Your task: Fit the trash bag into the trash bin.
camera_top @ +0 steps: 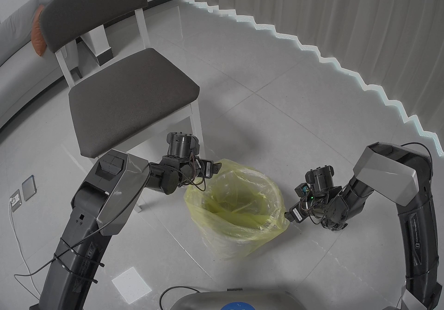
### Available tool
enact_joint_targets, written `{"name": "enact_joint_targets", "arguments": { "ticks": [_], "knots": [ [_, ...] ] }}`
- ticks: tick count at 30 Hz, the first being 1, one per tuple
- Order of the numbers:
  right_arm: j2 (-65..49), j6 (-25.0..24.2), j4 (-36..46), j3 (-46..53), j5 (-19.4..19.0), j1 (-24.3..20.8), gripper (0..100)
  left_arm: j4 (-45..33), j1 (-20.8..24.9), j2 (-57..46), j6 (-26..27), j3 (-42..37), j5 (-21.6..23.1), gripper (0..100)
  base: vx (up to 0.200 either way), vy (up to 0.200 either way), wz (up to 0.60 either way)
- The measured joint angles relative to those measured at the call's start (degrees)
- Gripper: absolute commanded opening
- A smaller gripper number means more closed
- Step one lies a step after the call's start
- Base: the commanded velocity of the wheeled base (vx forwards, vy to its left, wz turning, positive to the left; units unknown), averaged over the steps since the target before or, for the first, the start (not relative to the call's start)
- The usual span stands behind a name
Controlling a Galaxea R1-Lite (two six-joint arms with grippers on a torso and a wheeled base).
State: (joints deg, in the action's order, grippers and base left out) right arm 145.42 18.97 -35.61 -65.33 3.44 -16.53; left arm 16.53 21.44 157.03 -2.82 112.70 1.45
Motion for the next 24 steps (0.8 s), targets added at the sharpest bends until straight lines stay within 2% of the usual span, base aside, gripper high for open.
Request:
{"name": "enact_joint_targets", "arguments": {
  "ticks": [5,15,20,24],
  "knots": [
    [0.1,0.1,0.0,0.3,0.0,-0.2,100,-3.5,-0.4,1.3,-1.3,1.5,0.7,100,0.000,0.000,0.00],
    [0.1,0.1,-0.4,1.4,0.0,-0.3,100,-4.1,-0.1,0.4,-4.0,1.9,0.8,100,0.000,0.000,0.00],
    [0.0,0.1,-0.4,1.4,0.0,0.0,100,-4.7,-0.9,-3.7,-5.4,-0.9,2.5,100,0.000,0.000,0.00],
    [-0.4,0.0,-0.5,1.5,0.0,0.2,100,-6.2,-2.2,-8.4,-9.4,-5.4,5.7,100,0.000,0.000,0.00]
  ]
}}
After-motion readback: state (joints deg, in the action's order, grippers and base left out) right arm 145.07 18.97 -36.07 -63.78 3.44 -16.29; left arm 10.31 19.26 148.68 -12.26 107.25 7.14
